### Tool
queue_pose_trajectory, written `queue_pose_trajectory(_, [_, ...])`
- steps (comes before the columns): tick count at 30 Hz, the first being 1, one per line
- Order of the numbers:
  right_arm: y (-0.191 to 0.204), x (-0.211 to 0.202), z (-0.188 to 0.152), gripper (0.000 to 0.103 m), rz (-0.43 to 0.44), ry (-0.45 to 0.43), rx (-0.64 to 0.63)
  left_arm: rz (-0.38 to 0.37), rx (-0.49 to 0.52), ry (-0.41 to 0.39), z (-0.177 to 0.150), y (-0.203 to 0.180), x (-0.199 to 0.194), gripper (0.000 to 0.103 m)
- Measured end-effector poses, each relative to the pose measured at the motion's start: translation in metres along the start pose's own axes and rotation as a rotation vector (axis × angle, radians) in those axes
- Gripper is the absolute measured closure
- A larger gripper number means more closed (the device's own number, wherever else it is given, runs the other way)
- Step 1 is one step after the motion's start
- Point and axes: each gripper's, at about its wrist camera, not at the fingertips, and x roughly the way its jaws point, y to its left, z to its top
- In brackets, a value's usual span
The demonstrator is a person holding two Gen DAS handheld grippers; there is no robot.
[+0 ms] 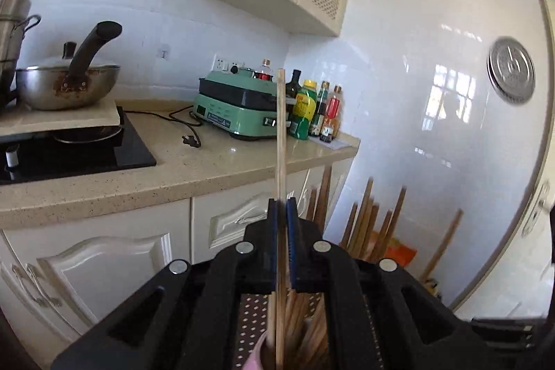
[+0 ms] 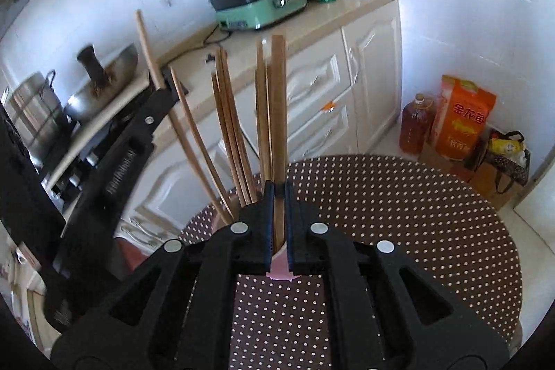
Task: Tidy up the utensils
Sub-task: 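Insert the left tool's chopstick into the pink cup while the right tool inserts its chopstick, then open the left tool over the cup while the right tool opens, releasing chopsticks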
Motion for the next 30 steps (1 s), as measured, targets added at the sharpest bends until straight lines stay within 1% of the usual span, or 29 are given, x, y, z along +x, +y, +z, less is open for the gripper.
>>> queue_pose_trajectory(1, [0.000,0.006,-0.004,0.097,0.000,0.013,0.002,-0.001,0.022,0.012,-0.007,0.000,-0.001,0.097])
queue_pose_trajectory(3, [-0.001,0.014,-0.007,0.097,0.007,0.025,0.009,-0.029,0.047,0.050,-0.018,0.001,-0.005,0.097])
queue_pose_trajectory(6, [-0.005,0.025,-0.011,0.097,0.009,0.054,0.022,-0.049,0.083,0.125,-0.037,0.004,-0.010,0.097])
queue_pose_trajectory(7, [-0.007,0.027,-0.013,0.097,0.015,0.057,0.030,-0.056,0.094,0.125,-0.040,0.004,-0.013,0.097])
queue_pose_trajectory(9, [-0.010,0.033,-0.015,0.095,0.022,0.075,0.041,-0.067,0.156,0.112,-0.042,0.000,-0.020,0.097])
queue_pose_trajectory(11, [-0.010,0.032,-0.016,0.095,0.023,0.076,0.052,-0.063,0.221,0.125,-0.040,-0.007,-0.024,0.096])
queue_pose_trajectory(13, [-0.008,0.028,-0.016,0.095,0.008,0.097,0.061,-0.055,0.249,0.164,-0.037,-0.010,-0.024,0.095])
queue_pose_trajectory(14, [-0.006,0.024,-0.016,0.095,-0.002,0.107,0.062,-0.038,0.257,0.189,-0.035,-0.011,-0.024,0.092])
queue_pose_trajectory(15, [-0.004,0.020,-0.017,0.093,-0.012,0.111,0.059,-0.012,0.265,0.202,-0.034,-0.012,-0.025,0.088])
queue_pose_trajectory(16, [-0.003,0.013,-0.017,0.084,-0.031,0.117,0.057,0.015,0.276,0.211,-0.032,-0.013,-0.029,0.077])
queue_pose_trajectory(17, [-0.003,0.007,-0.018,0.076,-0.054,0.120,0.063,0.028,0.284,0.217,-0.029,-0.013,-0.034,0.074])
queue_pose_trajectory(18, [-0.004,0.001,-0.019,0.058,-0.081,0.120,0.073,0.049,0.288,0.227,-0.024,-0.014,-0.042,0.074])
queue_pose_trajectory(19, [-0.005,-0.008,-0.020,0.046,-0.105,0.108,0.087,0.059,0.288,0.237,-0.020,-0.014,-0.047,0.073])
queue_pose_trajectory(20, [-0.007,-0.025,-0.023,0.046,-0.101,0.081,0.098,0.067,0.281,0.248,-0.014,-0.014,-0.057,0.071])
queue_pose_trajectory(22, [-0.008,-0.047,-0.025,0.046,-0.103,0.071,0.093,0.083,0.257,0.254,-0.003,-0.015,-0.076,0.067])
queue_pose_trajectory(23, [-0.009,-0.060,-0.027,0.046,-0.113,0.066,0.087,0.088,0.238,0.255,0.004,-0.016,-0.088,0.066])
queue_pose_trajectory(27, [-0.009,-0.127,-0.031,0.046,-0.111,0.009,0.082,0.100,0.184,0.240,0.030,-0.027,-0.146,0.066])
queue_pose_trajectory(29, [-0.006,-0.166,-0.033,0.043,-0.097,-0.032,0.066,0.115,0.177,0.237,0.043,-0.037,-0.180,0.066])
queue_pose_trajectory(30, [-0.004,-0.183,-0.035,0.040,-0.093,-0.052,0.057,0.124,0.171,0.232,0.048,-0.042,-0.197,0.066])
